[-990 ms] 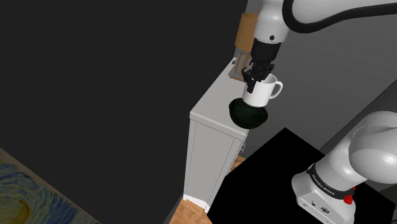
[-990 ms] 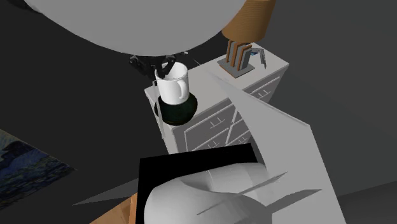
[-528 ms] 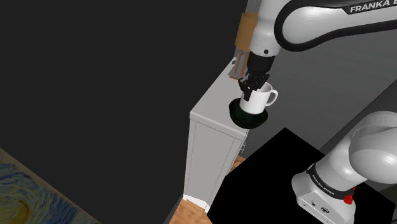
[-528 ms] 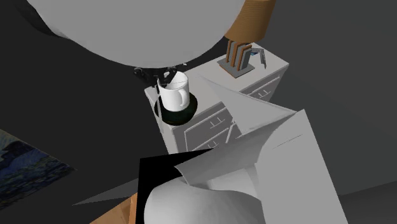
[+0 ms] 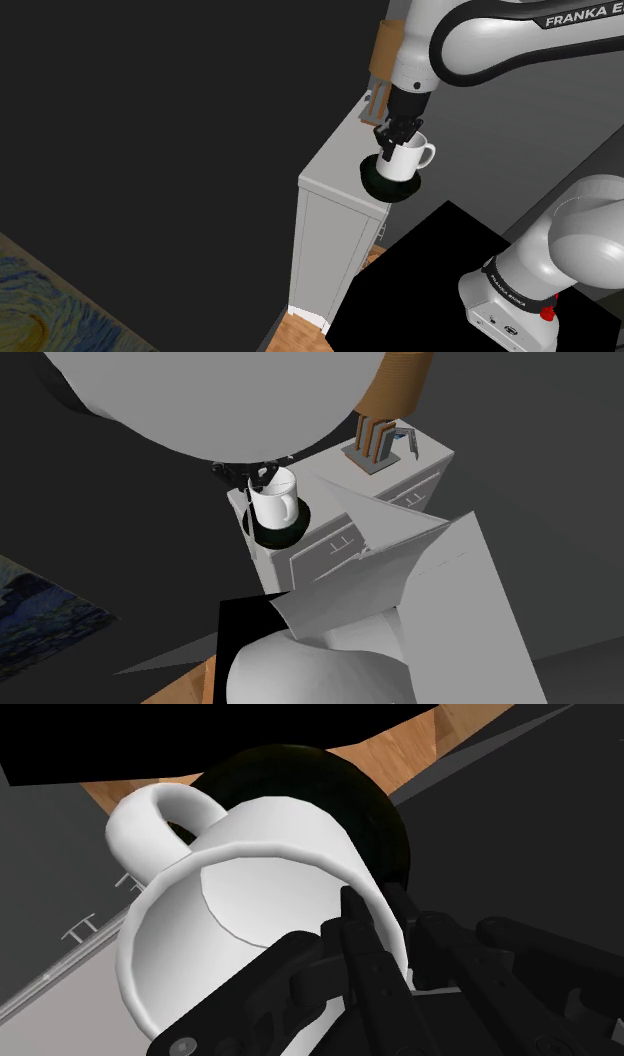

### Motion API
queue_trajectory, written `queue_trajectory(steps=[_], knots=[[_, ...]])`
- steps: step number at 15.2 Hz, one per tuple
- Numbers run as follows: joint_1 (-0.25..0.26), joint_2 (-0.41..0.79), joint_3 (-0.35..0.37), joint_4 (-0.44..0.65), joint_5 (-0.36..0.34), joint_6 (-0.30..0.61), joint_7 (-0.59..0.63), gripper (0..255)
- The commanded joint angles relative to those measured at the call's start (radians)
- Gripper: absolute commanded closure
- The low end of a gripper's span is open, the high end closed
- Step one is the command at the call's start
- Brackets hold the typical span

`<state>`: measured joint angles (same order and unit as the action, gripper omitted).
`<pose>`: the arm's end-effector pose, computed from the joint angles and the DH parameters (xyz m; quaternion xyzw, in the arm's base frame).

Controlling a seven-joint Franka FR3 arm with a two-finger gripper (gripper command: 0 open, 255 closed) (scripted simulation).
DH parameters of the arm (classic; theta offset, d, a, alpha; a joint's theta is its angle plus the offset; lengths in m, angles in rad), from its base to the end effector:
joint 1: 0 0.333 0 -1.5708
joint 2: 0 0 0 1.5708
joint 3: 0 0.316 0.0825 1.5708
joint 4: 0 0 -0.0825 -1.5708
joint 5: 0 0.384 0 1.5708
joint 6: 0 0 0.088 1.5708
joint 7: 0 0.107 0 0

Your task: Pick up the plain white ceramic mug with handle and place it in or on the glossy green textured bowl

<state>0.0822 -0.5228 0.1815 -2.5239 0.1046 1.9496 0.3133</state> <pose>0.3654 0.1073 0.4479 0.9979 -0.0587 -0.0280 0.0049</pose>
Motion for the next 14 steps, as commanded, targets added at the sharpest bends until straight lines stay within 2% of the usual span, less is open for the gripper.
queue_trajectory(steps=[1,2,7,11,14], knots=[[0.000,0.000,0.000,0.000,0.000,0.000,0.000,255],[0.000,0.000,0.000,0.000,0.000,0.000,0.000,0],[0.000,0.000,0.000,0.000,0.000,0.000,0.000,0],[-0.004,-0.018,-0.010,0.115,-0.008,-0.132,0.001,0],[-0.004,-0.018,-0.010,0.115,-0.008,-0.132,0.001,0]])
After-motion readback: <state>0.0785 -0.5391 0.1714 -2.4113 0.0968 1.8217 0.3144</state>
